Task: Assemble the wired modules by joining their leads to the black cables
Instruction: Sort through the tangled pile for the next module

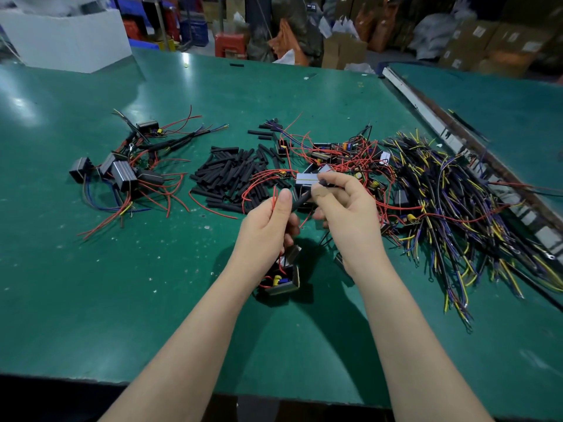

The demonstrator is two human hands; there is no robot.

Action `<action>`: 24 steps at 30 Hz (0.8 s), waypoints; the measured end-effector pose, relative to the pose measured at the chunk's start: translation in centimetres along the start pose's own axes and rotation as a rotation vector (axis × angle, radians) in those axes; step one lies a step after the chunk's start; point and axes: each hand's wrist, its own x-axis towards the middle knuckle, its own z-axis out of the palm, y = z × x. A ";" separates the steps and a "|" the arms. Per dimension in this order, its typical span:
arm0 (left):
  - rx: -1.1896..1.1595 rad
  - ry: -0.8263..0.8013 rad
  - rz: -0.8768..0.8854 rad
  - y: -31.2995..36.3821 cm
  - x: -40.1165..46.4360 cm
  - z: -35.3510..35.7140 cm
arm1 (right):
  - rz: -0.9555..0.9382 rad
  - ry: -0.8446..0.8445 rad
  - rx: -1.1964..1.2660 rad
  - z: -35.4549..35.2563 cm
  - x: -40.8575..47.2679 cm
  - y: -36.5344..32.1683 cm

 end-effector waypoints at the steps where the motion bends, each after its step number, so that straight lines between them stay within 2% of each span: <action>1: 0.014 0.013 0.012 0.0 0.0 0.0 | -0.031 0.003 -0.051 0.0 0.0 0.0; 7: 0.110 0.091 0.066 -0.4 0.3 -0.2 | -0.189 0.010 -0.157 -0.3 0.0 0.0; 13: 0.091 0.106 0.109 -0.5 0.3 -0.2 | -0.120 -0.254 -0.198 0.6 -0.5 0.3; 16: 0.049 0.124 0.103 -0.4 0.3 -0.2 | -0.070 -0.273 -0.142 0.3 -0.3 0.1; 20: 0.125 0.175 0.145 -0.6 0.4 -0.2 | -0.040 -0.303 -0.091 0.3 -0.3 0.1; 24: 0.172 0.154 0.160 -0.5 0.2 -0.2 | -0.086 -0.236 -0.071 0.0 0.0 -0.1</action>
